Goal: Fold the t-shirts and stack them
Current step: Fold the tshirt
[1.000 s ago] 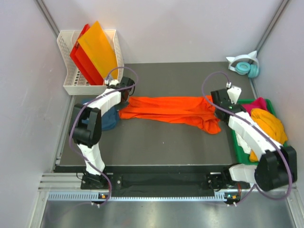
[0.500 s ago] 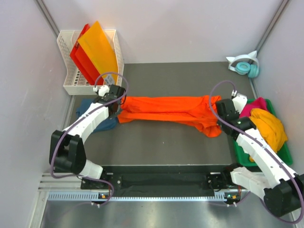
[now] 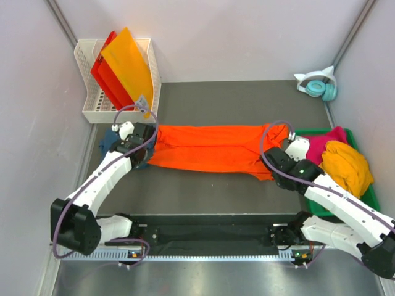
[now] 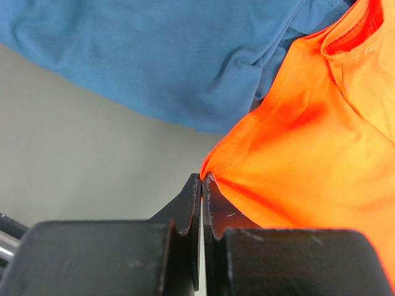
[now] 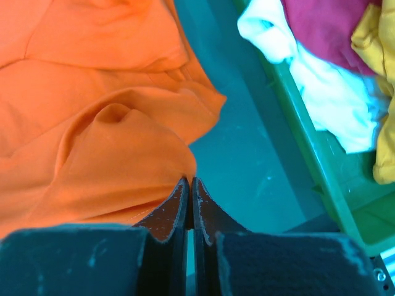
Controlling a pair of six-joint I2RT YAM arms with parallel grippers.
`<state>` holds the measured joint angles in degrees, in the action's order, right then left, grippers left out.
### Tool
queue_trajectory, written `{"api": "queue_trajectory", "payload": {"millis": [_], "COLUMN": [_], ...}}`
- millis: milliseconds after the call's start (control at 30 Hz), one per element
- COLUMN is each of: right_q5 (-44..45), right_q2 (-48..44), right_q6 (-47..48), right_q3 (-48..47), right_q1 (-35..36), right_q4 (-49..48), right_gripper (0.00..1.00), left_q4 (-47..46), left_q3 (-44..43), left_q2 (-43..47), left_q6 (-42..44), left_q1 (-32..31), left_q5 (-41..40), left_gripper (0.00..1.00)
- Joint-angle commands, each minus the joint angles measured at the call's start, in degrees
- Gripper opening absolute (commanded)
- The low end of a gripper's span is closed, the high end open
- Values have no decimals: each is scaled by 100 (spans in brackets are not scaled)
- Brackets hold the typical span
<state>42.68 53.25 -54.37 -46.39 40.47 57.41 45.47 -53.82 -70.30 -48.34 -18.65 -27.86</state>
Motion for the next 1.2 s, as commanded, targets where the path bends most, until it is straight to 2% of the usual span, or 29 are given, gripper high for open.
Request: {"api": "queue_trajectory", "payload": {"millis": [0,300,500,800,1167], "right_q5": [391,487,671,716,408], "right_q2": [-192,-237,-18,545,1011], "right_q6": [-1012,-1857,-1631,-462,874], "right_q3": [-116,-107,-230,-283,-344], "right_q1": [338,936,946,173,-1128], "right_q4": [701,1282,984,-140,-1390], "right_gripper": [0,0,0,0,0], "left_q4": [286,427,243,-223,-487], "left_q3": [152,627,391,-277,-1340], "left_q2": [376,895,598,-791,-2127], "left_q6": [-71,-106,-27,-229,35], "left_q1": [-24,-42,-59,-59,-59], "left_q5": [-53,87,-26,-106,-528], "left_gripper": [0,0,0,0,0]}}
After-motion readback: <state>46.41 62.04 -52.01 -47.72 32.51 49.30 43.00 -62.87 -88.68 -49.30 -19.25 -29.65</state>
